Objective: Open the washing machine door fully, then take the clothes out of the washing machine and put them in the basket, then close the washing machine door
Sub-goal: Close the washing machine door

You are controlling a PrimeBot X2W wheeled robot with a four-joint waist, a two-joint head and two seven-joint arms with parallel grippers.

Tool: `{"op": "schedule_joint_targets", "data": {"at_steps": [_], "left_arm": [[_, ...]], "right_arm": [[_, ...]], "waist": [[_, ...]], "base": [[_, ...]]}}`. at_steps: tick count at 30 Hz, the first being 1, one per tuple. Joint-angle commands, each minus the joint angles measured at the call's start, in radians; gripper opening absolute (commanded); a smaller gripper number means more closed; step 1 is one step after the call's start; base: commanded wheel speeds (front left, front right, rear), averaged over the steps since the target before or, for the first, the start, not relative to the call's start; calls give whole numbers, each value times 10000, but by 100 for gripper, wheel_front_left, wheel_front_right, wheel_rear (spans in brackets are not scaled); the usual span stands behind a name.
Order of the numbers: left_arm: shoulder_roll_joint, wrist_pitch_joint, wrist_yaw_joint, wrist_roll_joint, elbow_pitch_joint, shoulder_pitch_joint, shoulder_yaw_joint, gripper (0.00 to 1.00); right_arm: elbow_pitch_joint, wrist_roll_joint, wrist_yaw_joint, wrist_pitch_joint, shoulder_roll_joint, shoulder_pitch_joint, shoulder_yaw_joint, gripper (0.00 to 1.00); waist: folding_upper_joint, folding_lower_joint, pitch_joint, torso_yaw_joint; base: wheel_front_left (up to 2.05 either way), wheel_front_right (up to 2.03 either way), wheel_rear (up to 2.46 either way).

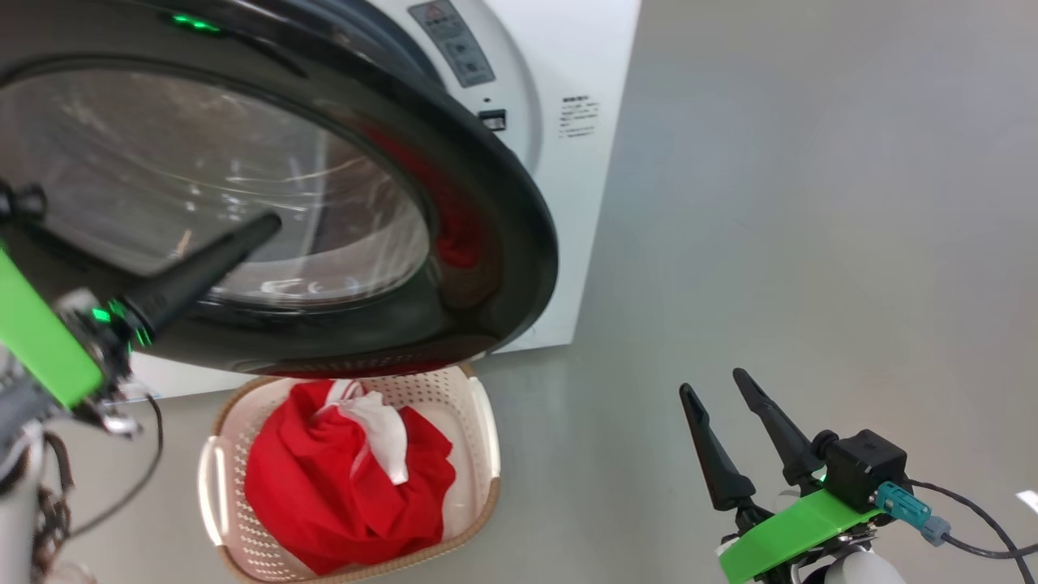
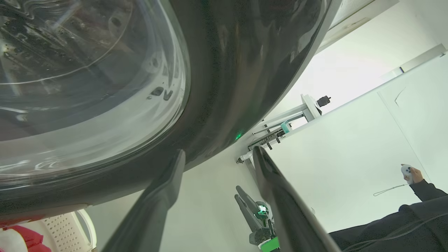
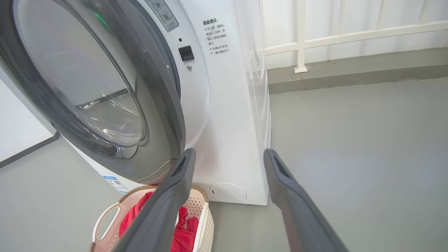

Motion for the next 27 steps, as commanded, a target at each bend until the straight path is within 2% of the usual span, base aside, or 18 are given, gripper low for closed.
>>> {"op": "schedule_joint_targets", "data": {"at_steps": [1,11,20,27], "left_arm": [[461,-235,-31,68,-381,193,352,100],[409,-1542,-31,101,-612,1863,223,100],[398,-3432,-31,323,-539,3434,62,100],[686,-4889,-31,726,-77,4248,-556,100]], "right_arm": [[-184,-35,16,-48,-114,-107,228,100],[-102,57,16,-48,-334,38,305,100],[-15,150,16,-48,-500,137,407,100],[58,230,16,-48,-595,202,469,100]], "waist": [[0,0,-255,299],[0,0,-516,907],[0,0,-694,1263],[0,0,-821,1325]], "base": [[0,0,0],[0,0,0],[0,0,0],[0,0,0]]}}
